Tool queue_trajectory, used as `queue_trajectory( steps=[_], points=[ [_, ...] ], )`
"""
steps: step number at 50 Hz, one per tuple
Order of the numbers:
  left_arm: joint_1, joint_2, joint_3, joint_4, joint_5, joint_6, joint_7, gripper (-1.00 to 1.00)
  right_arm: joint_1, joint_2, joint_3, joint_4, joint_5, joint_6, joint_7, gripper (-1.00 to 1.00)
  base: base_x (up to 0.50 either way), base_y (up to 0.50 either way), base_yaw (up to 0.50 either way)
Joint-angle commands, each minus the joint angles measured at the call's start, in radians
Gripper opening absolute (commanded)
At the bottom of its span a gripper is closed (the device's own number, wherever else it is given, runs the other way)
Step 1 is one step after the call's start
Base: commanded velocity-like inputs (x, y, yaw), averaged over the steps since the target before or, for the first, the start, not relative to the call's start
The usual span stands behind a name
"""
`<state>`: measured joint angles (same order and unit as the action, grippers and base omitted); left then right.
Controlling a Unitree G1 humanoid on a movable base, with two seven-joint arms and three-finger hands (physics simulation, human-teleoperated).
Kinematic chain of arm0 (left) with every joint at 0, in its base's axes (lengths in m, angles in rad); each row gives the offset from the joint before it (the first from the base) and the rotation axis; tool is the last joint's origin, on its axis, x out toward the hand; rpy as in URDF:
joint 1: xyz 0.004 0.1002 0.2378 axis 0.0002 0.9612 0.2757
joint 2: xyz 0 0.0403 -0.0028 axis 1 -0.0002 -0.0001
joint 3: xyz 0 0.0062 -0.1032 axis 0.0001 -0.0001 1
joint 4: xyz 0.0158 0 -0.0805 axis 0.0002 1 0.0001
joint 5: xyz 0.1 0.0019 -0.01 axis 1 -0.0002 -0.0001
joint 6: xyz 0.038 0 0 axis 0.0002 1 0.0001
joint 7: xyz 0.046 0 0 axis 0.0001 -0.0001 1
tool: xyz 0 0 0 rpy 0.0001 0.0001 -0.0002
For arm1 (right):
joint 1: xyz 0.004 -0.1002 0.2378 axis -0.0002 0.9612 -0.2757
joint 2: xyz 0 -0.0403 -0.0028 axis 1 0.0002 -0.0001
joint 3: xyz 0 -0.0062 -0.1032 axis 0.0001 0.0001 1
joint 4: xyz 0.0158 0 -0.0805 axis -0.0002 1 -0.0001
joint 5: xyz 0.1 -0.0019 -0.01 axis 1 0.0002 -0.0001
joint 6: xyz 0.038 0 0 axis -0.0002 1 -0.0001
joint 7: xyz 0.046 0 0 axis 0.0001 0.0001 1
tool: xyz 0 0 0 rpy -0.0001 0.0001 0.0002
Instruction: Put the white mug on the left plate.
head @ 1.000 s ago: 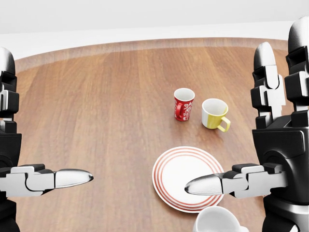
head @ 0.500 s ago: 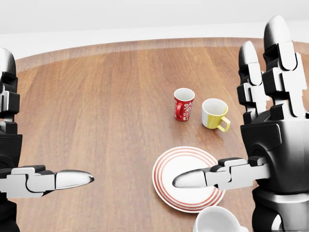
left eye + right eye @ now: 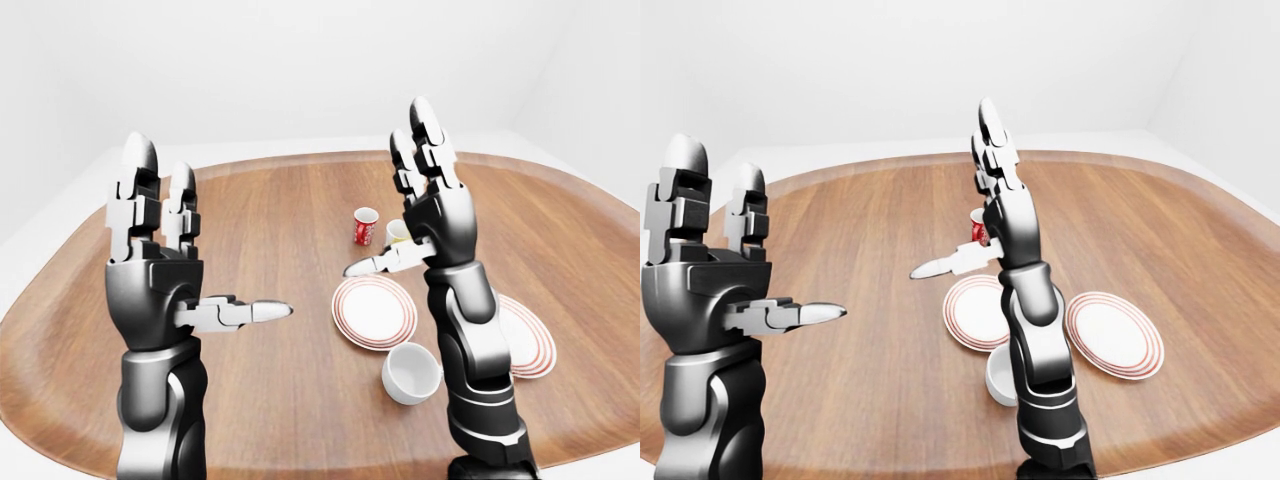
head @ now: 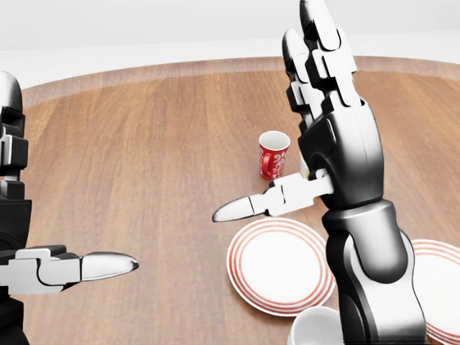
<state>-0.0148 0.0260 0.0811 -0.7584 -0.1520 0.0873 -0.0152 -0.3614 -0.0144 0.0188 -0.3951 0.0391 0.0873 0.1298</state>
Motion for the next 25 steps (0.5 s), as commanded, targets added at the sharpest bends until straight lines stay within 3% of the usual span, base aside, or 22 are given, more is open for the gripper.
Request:
queue_trajectory(
  steps=[1, 15, 25],
  points=[
    [-0.001, 0.001, 0.006, -0.002, -0.004, 0.000, 0.002, 0.95, -0.092, -0.018, 0.026, 0.230, -0.006, 0.000, 0.082, 1.00, 0.00, 0.00, 0.00],
    [-0.003, 0.003, 0.010, -0.003, -0.002, 0.000, 0.000, 0.95, 0.086, -0.077, 0.032, 0.171, -0.177, 0.000, 0.294, 1.00, 0.00, 0.00, 0.00],
    [-0.012, 0.007, 0.024, -0.004, -0.010, 0.000, 0.002, 0.95, 0.160, -0.069, 0.041, -0.013, -0.249, 0.000, 0.399, 1.00, 0.00, 0.00, 0.00]
  ],
)
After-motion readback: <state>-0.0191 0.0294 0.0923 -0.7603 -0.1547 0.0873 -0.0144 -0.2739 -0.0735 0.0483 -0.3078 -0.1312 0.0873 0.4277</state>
